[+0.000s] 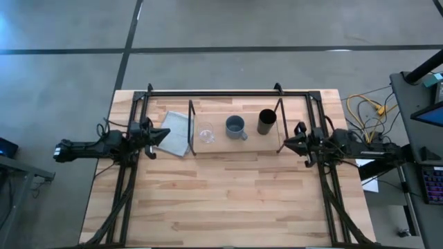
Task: Stack small to large cups/mugs on shelf
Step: Return to Home Position
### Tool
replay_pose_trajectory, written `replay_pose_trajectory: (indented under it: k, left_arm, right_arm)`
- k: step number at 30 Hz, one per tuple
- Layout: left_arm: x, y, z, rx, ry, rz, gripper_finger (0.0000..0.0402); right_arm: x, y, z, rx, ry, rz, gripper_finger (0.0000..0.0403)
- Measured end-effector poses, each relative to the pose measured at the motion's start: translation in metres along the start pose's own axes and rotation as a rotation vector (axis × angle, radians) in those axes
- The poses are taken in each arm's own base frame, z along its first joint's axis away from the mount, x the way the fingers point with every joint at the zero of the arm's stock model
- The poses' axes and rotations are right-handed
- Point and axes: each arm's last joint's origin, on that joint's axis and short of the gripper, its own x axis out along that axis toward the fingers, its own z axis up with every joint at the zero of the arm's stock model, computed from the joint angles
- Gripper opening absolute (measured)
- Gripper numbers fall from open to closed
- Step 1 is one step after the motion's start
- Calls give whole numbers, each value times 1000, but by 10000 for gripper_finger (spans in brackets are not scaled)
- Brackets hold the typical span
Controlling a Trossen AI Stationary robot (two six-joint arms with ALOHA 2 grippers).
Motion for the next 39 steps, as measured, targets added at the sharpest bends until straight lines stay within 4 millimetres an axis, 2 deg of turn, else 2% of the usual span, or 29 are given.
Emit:
replay_pose_trajectory:
  k: [5, 17, 22, 27, 39]
  left_arm:
    - [0, 1, -3, 8, 22, 5, 0]
    - [-1, 5, -17, -22, 156, 46, 0]
    - [-1, 5, -19, -8, 179, 53, 0]
    - [-1, 5, -20, 77, 203, 52, 0]
    - [-1, 4, -20, 43, 214, 19, 0]
  right_arm:
    - [0, -3, -8, 51, 80, -41, 68]
    - [-1, -6, -14, 70, 118, -111, 68]
    - [-1, -7, -15, 71, 120, -130, 68]
    - [-2, -8, -19, 120, 163, -148, 68]
    - [-1, -8, -20, 116, 176, -151, 68]
